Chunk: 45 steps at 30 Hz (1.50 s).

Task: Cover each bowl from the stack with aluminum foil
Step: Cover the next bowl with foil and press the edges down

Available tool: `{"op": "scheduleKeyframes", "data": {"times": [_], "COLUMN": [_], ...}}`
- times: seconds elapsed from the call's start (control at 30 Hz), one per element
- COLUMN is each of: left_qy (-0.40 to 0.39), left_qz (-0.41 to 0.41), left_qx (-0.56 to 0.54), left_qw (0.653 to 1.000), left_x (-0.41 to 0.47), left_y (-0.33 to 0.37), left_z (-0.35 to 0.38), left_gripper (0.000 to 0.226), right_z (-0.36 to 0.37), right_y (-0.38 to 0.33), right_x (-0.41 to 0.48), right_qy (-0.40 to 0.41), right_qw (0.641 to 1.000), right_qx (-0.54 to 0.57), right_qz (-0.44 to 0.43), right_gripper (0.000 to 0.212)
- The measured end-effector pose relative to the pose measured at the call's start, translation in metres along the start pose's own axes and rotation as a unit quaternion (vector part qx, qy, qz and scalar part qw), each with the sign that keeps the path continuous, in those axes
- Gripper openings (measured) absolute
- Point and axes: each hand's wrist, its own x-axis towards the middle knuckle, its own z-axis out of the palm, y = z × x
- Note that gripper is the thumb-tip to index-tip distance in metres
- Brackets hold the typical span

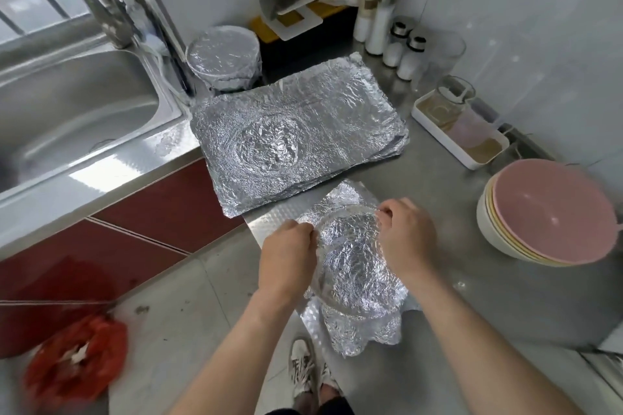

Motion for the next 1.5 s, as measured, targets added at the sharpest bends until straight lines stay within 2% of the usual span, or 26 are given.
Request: {"op": "scheduleKeyframes", "data": {"times": [0.23, 0.37, 0.57, 0.8, 1.0, 1.17, 1.27, 1.37, 1.43, 1.5], "left_qy": [0.031, 0.073, 0.092, 0.105, 0.114, 0.109, 0.081, 0.022, 0.001, 0.001], "left_qz": [0.042, 0.07, 0.097, 0.121, 0.176, 0.179, 0.263, 0.37, 0.38, 0.378], "left_qx": [0.003, -0.036, -0.047, -0.019, -0.039, -0.036, -0.051, -0.048, -0.043, -0.028], "left_qw": [0.999, 0.994, 0.99, 0.987, 0.977, 0.977, 0.96, 0.927, 0.924, 0.925], "left_x": [0.011, 0.021, 0.031, 0.035, 0.045, 0.037, 0.009, -0.015, -0.02, -0.02], "left_y": [-0.001, 0.003, 0.003, -0.001, 0.009, 0.012, 0.007, 0.0, -0.006, -0.011], "left_z": [-0.004, 0.0, 0.019, 0.035, 0.025, 0.015, 0.023, 0.039, 0.044, 0.042], "left_gripper": [0.026, 0.023, 0.014, 0.006, 0.006, 0.04, 0.032, 0.026, 0.028, 0.03], "right_z": [-0.008, -0.015, 0.002, 0.012, 0.006, -0.001, 0.0, -0.003, -0.007, -0.013], "right_y": [-0.003, -0.013, -0.019, -0.015, -0.013, -0.004, 0.002, 0.005, 0.006, 0.005], "right_x": [-0.005, 0.005, 0.028, 0.02, 0.011, 0.015, 0.013, 0.006, -0.002, -0.015], "right_qy": [-0.002, 0.012, -0.068, -0.055, -0.008, 0.044, 0.052, 0.081, 0.082, -0.008], "right_qw": [0.999, 1.0, 0.996, 0.993, 0.999, 0.995, 0.991, 0.994, 0.995, 0.992], "right_qx": [0.006, 0.023, 0.009, -0.017, 0.013, 0.069, 0.093, 0.066, 0.055, 0.073], "right_qz": [0.05, -0.011, -0.059, -0.098, -0.042, 0.059, 0.082, 0.038, -0.033, -0.103], "right_gripper": [0.012, 0.024, 0.022, 0.01, 0.008, 0.01, 0.013, 0.027, 0.023, 0.011]}}
